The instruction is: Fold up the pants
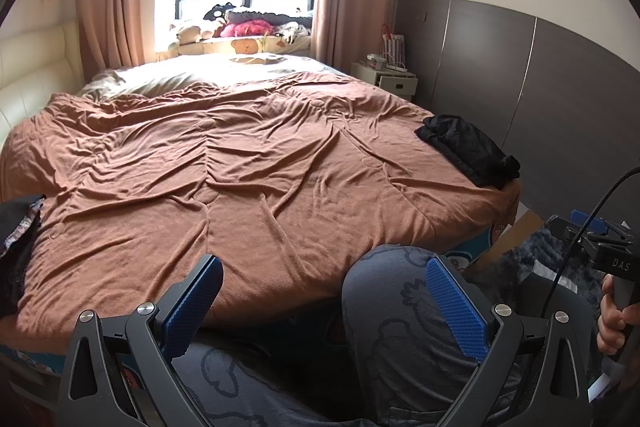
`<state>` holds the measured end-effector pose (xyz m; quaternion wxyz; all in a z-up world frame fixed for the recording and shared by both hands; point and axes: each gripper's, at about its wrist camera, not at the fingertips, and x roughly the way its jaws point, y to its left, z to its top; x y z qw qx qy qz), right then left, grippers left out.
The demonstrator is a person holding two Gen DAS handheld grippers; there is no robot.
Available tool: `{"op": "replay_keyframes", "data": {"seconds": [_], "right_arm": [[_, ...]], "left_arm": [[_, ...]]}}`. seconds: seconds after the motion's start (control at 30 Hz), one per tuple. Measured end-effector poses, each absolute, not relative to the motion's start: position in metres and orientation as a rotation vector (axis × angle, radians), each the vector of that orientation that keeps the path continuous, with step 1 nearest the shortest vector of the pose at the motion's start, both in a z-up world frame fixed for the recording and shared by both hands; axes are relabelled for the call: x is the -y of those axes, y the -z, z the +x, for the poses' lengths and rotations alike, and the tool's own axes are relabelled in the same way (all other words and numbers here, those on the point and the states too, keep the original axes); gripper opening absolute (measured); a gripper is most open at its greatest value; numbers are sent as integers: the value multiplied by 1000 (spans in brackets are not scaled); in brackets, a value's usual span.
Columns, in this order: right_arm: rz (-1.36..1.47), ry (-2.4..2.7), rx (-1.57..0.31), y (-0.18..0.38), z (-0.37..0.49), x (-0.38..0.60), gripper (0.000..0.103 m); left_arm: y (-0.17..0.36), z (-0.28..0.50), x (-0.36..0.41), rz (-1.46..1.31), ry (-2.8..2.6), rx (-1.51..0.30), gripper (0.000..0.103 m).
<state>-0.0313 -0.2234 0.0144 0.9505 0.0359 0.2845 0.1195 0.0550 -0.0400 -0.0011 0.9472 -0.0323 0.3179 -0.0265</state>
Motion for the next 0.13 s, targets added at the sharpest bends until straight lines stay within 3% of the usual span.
{"op": "replay_keyframes", "data": {"seconds": [0.13], "right_arm": [[66, -244, -573, -15, -31, 226, 92]], "left_arm": [[1, 54, 42, -65, 47, -644, 103]]}}
